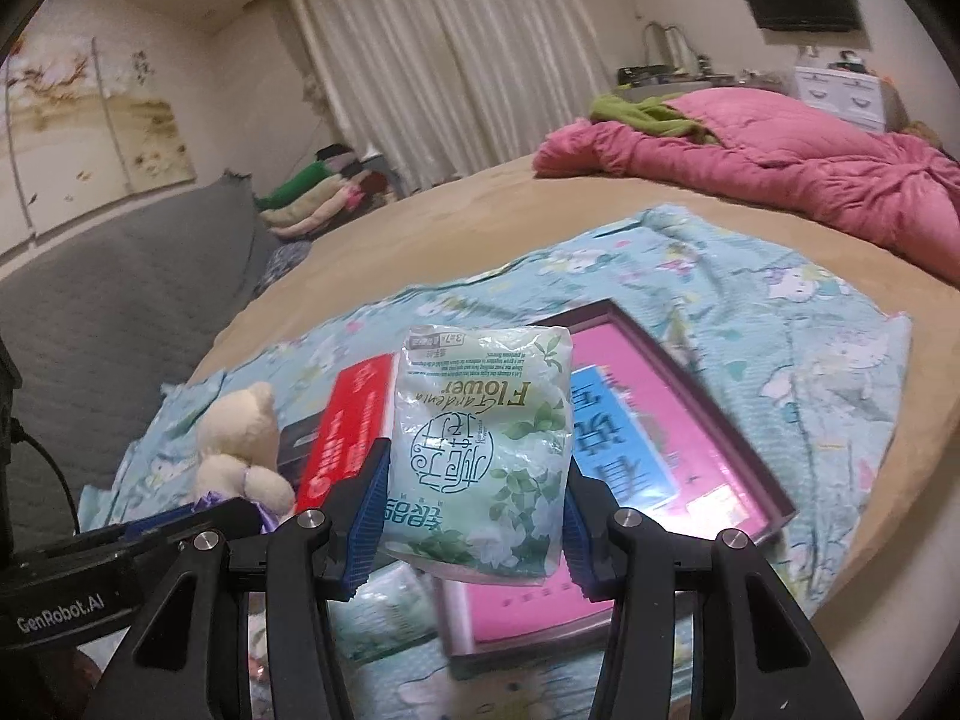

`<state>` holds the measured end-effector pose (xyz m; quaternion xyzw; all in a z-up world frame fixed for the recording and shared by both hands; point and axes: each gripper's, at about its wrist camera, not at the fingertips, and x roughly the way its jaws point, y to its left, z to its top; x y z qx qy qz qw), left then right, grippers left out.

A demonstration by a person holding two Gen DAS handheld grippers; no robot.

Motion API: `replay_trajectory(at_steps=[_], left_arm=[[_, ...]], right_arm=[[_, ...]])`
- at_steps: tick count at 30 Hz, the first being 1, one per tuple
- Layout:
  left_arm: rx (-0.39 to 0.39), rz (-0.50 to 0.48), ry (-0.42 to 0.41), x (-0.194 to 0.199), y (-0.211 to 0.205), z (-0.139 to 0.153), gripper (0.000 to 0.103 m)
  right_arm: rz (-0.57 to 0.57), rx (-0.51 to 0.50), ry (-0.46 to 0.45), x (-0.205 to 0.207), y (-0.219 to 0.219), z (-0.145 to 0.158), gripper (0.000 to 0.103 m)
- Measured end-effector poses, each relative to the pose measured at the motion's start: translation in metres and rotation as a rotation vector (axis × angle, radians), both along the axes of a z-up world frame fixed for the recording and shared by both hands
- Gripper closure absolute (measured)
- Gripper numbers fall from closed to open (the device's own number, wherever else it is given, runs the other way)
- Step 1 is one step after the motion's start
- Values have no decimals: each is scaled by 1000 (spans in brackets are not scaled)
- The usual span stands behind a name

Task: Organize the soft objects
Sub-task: 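Lift and carry the tissue pack and teddy bear over the pink book tray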

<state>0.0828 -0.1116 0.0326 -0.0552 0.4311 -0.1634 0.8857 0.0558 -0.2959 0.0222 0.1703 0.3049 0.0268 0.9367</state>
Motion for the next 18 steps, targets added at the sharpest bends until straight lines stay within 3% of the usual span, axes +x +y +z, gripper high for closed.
replay_trajectory(at_steps=[7, 18], left_arm=[[21, -62, 20, 16, -33, -10, 59], [85, -146, 98, 37, -82, -49, 59]], right_arm=[[-72, 17, 7, 3, -34, -7, 51], [-141, 47, 71, 13, -76, -31, 51]])
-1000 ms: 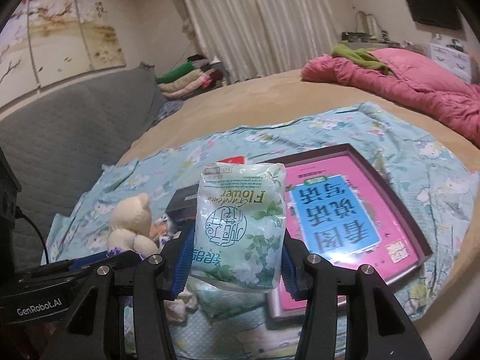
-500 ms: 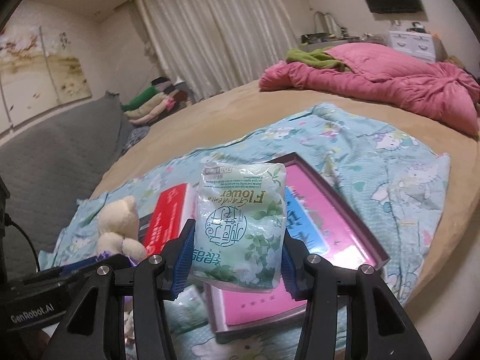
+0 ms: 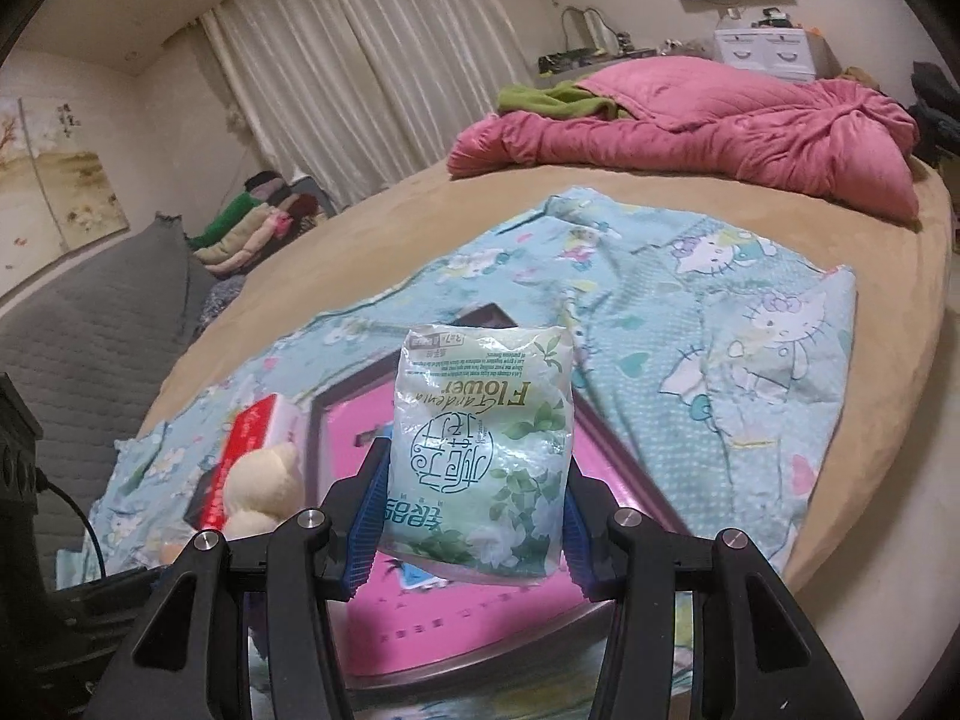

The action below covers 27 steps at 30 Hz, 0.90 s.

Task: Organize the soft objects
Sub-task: 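Lift and carry the tissue pack and teddy bear over the pink book tray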

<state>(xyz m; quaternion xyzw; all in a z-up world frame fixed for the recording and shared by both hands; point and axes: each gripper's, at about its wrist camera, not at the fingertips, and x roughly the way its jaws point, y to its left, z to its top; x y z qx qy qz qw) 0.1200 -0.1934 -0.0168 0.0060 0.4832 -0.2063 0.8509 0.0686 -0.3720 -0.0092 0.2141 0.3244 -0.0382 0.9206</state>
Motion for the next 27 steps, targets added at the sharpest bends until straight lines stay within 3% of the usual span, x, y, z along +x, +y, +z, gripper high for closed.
replay_trajectory(at_steps=[15, 27], left_arm=[[64, -73, 86, 4, -31, -45, 59], [105, -92, 108, 10, -42, -59, 59]], right_arm=[[26, 5, 137, 17, -12, -40, 51], [35, -18, 189, 24, -8, -57, 51]])
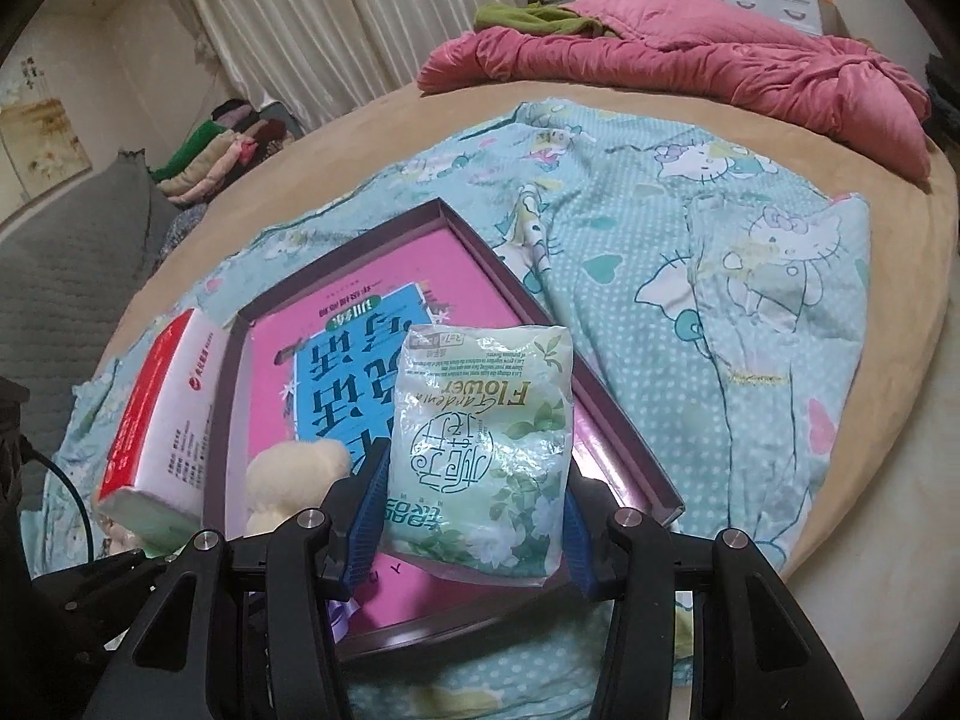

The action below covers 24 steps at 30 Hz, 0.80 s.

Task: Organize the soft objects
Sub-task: 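Lift and carry the tissue pack and teddy bear over the pink book tray, then lower the tissue pack onto the tray and open the right tool while the left tool releases the bear there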

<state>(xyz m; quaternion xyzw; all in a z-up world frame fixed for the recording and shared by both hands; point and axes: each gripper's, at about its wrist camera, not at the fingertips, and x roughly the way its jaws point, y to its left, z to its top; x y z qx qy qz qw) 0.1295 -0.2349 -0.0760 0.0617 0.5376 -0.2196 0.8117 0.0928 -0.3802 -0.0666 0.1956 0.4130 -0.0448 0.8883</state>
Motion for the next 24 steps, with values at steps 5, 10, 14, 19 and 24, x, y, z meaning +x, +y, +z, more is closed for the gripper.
replay_trajectory(at_steps=[5, 10, 14, 19, 24], left_arm=[[-3, 16, 17, 3, 3, -7, 59], [-10, 17, 23, 3, 5, -9, 58], [-27, 19, 37, 4, 8, -11, 58], [-20, 8, 31, 4, 7, -11, 57], [-24, 8, 31, 4, 7, -11, 57]], right_arm=[[2, -11, 13, 3, 3, -5, 51], [-2, -24, 48, 7, 5, -15, 50], [0, -40, 58, 9, 7, -17, 50], [-1, -57, 61, 12, 9, -19, 50], [-10, -65, 57, 12, 9, -18, 49]])
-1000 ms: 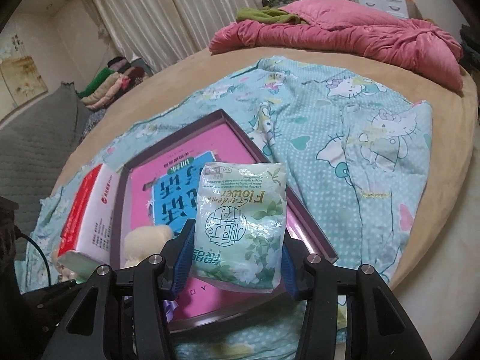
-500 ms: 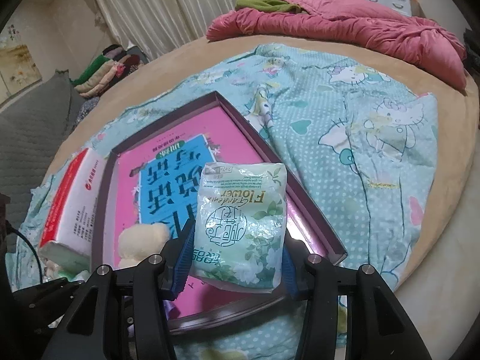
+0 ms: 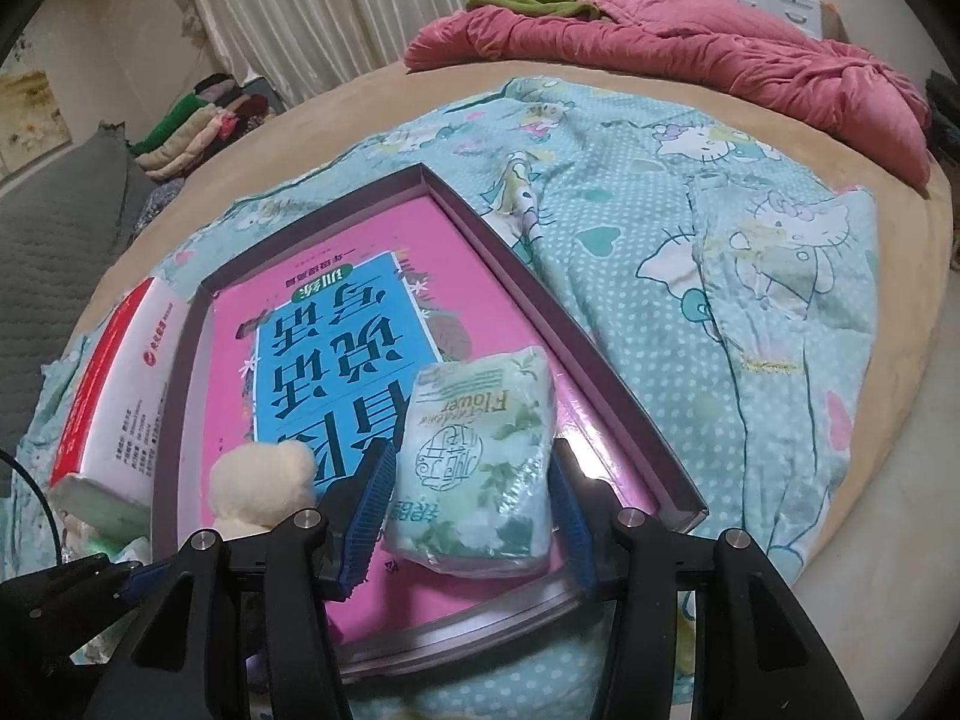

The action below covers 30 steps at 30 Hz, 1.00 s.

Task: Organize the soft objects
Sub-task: 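Lower the tissue pack onto the tray and open the right tool while the left tool releases the bear there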

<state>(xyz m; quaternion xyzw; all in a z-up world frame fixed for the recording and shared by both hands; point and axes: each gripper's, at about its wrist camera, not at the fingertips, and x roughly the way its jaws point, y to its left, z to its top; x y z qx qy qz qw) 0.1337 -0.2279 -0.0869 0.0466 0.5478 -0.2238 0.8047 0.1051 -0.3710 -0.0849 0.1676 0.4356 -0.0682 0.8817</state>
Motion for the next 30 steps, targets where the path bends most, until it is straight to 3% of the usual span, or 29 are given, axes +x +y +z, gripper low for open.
replay_trajectory(at_steps=[8, 12, 17, 30], left_arm=[[-10, 8, -1, 1, 2, 1, 55], [-5, 5, -10, 1, 1, 2, 53], [8, 11, -22, 0, 1, 3, 52], [-9, 25, -57, -4, 7, 16, 37]], right_arm=[[-22, -14, -21, -5, -3, 6, 45], [-42, -13, -35, -8, -7, 10, 33], [-57, -18, -48, -11, -9, 14, 31], [-106, -27, -78, -18, -17, 22, 29]])
